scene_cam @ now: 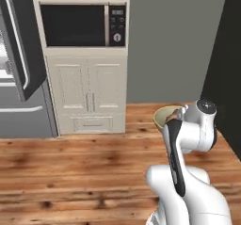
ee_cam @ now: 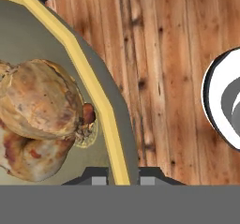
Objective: Pick the chicken drumstick and onion from their plates and place them in the bowl. Then put the bowl in the fridge.
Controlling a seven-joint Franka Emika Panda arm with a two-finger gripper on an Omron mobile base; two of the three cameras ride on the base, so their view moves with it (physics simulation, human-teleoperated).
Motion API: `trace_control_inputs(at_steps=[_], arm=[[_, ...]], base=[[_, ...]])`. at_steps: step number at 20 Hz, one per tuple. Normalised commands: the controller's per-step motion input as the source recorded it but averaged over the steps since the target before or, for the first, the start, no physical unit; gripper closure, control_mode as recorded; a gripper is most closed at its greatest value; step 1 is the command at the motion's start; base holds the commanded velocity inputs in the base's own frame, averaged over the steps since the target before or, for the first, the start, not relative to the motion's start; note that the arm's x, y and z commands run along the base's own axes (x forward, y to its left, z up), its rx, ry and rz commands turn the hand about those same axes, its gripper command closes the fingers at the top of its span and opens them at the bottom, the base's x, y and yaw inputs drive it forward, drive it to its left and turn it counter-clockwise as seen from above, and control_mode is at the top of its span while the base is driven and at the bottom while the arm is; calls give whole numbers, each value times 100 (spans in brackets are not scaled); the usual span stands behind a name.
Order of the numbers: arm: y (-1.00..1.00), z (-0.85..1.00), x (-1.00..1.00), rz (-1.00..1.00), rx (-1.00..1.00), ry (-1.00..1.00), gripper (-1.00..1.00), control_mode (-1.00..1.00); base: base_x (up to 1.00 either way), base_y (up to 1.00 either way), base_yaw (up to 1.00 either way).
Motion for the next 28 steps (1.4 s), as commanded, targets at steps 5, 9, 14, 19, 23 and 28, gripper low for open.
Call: trace_control_inputs(at_steps=[5, 9, 14, 19, 23, 28], arm=[[0, 0, 0, 0, 0, 0, 100, 100], [0, 0, 0, 0, 0, 0, 100, 100], [0, 0, 0, 0, 0, 0, 100, 100], [0, 0, 0, 0, 0, 0, 100, 100], [0, 0, 0, 0, 0, 0, 100, 100], [0, 0, 0, 0, 0, 0, 100, 100]], base=[[84, 0, 36], [81, -2, 40], [61, -4, 57], [26, -2, 82], [19, 0, 87], [45, 5, 64]])
